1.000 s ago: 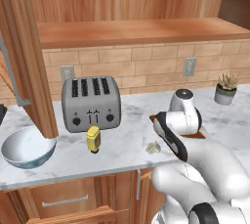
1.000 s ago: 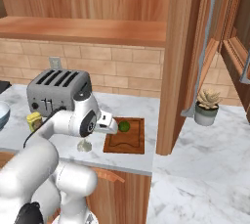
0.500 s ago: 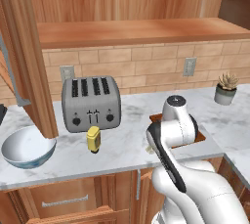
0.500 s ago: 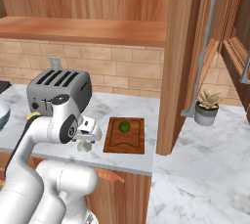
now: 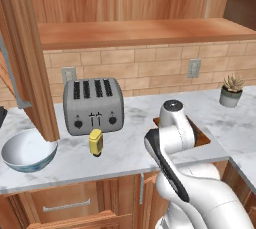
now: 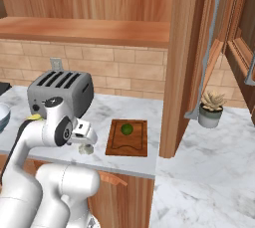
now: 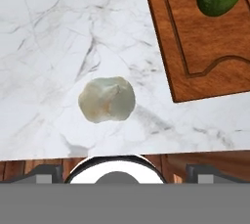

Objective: Open the cabinet. Place the bowl and condiment on the counter. Then place the lime and garlic on the cutting board.

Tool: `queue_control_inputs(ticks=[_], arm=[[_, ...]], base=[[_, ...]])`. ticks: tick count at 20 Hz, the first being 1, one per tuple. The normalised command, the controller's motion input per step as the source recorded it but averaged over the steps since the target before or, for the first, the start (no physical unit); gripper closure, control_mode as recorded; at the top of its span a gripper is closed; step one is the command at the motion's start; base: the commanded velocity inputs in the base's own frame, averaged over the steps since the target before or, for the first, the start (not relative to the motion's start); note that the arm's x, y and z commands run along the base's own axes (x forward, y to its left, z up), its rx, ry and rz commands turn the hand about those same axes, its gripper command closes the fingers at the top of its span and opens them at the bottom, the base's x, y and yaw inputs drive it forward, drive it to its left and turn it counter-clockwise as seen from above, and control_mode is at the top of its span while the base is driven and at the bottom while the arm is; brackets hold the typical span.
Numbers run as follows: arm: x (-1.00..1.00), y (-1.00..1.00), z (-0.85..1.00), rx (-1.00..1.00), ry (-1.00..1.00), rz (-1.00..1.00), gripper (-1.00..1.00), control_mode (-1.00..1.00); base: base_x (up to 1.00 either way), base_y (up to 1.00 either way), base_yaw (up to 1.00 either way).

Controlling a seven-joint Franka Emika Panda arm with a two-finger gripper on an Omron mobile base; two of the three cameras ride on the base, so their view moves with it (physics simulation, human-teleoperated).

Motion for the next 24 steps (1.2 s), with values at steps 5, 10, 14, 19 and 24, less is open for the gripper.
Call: queue_control_inputs(ticks=[5,10,14,19,24], arm=[[0.11,0.02,-0.31,0.00,0.00,0.00,-1.00,-1.00],[0.22,0.00,-0.41,0.00,0.00,0.00,-1.00,-1.00],[0.18,0.00,-0.53,0.00,0.00,0.00,-1.00,-1.00],[0.00,-0.17,-0.53,0.02,0.00,0.00,-1.00,-1.00],[0.00,-0.21,-0.51,0.01,0.00,0.00,-1.00,-1.00]], base=[[0.00,0.00,0.00],[0.00,0.00,0.00],[0.00,0.00,0.00],[0.00,0.00,0.00],[0.00,0.00,0.00]])
